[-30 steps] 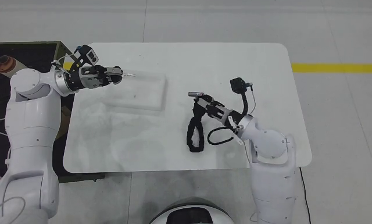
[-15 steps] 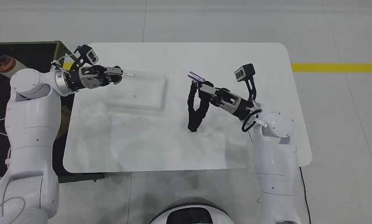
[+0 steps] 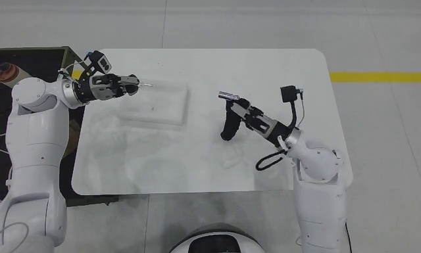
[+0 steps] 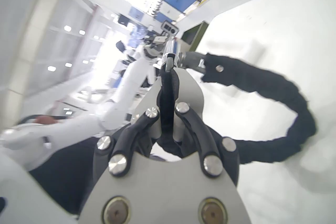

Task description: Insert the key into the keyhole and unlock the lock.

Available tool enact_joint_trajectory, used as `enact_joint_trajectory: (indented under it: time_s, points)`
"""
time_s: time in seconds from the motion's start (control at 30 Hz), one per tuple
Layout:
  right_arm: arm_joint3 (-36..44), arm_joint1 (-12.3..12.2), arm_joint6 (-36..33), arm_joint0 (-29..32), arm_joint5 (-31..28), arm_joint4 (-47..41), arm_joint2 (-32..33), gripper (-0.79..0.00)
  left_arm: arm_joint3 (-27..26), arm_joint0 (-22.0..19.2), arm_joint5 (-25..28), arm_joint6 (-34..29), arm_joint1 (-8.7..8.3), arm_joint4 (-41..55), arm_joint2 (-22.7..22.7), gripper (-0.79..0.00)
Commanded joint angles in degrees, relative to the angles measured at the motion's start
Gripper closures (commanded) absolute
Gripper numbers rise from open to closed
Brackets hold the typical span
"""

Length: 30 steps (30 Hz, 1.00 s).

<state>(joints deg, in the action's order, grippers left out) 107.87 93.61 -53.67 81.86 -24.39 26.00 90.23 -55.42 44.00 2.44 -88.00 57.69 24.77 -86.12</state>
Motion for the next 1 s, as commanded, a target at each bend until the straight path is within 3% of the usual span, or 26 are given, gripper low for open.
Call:
enact_joint_trajectory:
  time_s: [0.0, 0.1, 0.17, 0.4, 0.43, 0.5, 0.67, 0.83, 0.97]
  points:
    - [1.6, -0.4, 3.0, 0.8, -0.8, 6.5, -0.9, 0.000, 0.0, 0.0, 0.0, 0.0, 0.00, 0.0, 0.0, 0.000]
    - [3.2, -1.0, 5.1, 1.4, 0.0, 9.9, -0.9, 0.000, 0.0, 0.0, 0.0, 0.0, 0.00, 0.0, 0.0, 0.000]
    - [3.3, -1.0, 7.6, 1.4, 2.6, 5.1, -0.7, 0.000, 0.0, 0.0, 0.0, 0.0, 0.00, 0.0, 0.0, 0.000]
    - [3.6, -1.1, 7.9, 2.2, 2.6, 4.6, -0.8, 0.000, 0.0, 0.0, 0.0, 0.0, 0.00, 0.0, 0.0, 0.000]
    - [4.8, -1.1, 9.0, 4.7, 2.1, 2.6, -1.4, 0.000, -0.5, 1.4, -0.6, 0.4, 0.06, 1.9, -0.4, 0.000]
    - [3.8, -1.2, 10.1, 6.1, 1.5, -4.8, -2.5, 0.000, -3.5, 4.1, -6.6, 0.0, 0.62, 13.3, -1.1, 0.000]
    - [-5.2, -1.9, 3.5, 1.7, 4.0, -24.4, -3.7, 0.000, -8.2, 6.4, -7.0, 0.0, 1.95, 23.3, 2.1, 0.000]
    - [-12.0, -2.7, -1.9, -2.2, 5.9, -33.5, -4.5, 0.000, -10.8, 5.9, -2.6, 0.0, 3.15, 21.7, 8.1, 0.000]
    - [-12.9, -3.4, -2.6, -3.2, 4.3, -31.8, -4.9, 0.000, -13.0, 5.3, 2.3, 0.0, 3.51, 20.4, 10.8, 0.000]
